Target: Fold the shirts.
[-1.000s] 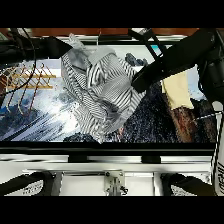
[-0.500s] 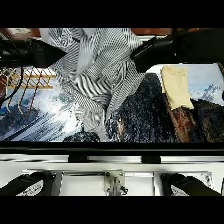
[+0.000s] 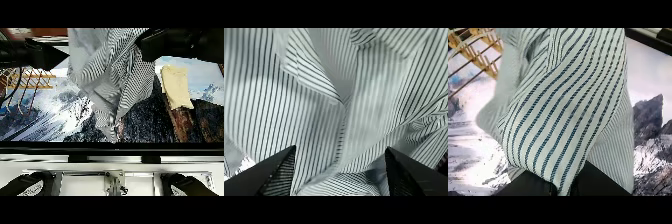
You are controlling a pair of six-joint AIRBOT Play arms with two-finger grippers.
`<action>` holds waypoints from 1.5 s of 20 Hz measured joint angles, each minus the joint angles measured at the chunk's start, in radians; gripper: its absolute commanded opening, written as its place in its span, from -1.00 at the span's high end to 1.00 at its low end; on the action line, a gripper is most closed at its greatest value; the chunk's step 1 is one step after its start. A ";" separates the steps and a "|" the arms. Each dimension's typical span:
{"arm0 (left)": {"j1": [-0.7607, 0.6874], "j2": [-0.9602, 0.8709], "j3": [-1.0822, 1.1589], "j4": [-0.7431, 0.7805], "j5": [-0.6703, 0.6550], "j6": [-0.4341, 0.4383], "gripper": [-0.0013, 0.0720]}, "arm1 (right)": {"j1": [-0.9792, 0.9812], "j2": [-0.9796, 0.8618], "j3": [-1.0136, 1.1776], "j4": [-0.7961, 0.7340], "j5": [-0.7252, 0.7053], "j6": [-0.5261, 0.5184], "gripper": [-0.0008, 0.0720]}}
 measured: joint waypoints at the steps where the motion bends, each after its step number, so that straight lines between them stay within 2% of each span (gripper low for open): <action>1: 0.000 0.009 0.009 -0.003 0.018 0.016 -0.82 | 0.000 0.004 0.004 -0.010 0.017 0.011 0.77; 6: 0.000 0.057 0.050 -0.008 0.122 0.081 -0.81 | 0.000 0.014 0.090 -0.215 0.077 0.121 0.77; 13: 0.002 0.067 0.060 0.014 0.163 0.101 -0.81 | 0.000 0.051 0.249 -0.707 0.105 0.337 0.77; 16: 0.002 0.058 0.060 0.022 0.166 0.103 -0.81 | 0.000 0.081 0.266 -0.924 0.025 0.403 0.77; 20: 0.002 0.040 0.060 0.026 0.168 0.103 -0.81 | 0.000 0.111 0.273 -1.146 -0.103 0.430 0.77; 30: 0.002 0.014 0.060 0.028 0.169 0.095 -0.79 | 0.000 0.180 0.275 -1.546 -0.227 0.447 0.77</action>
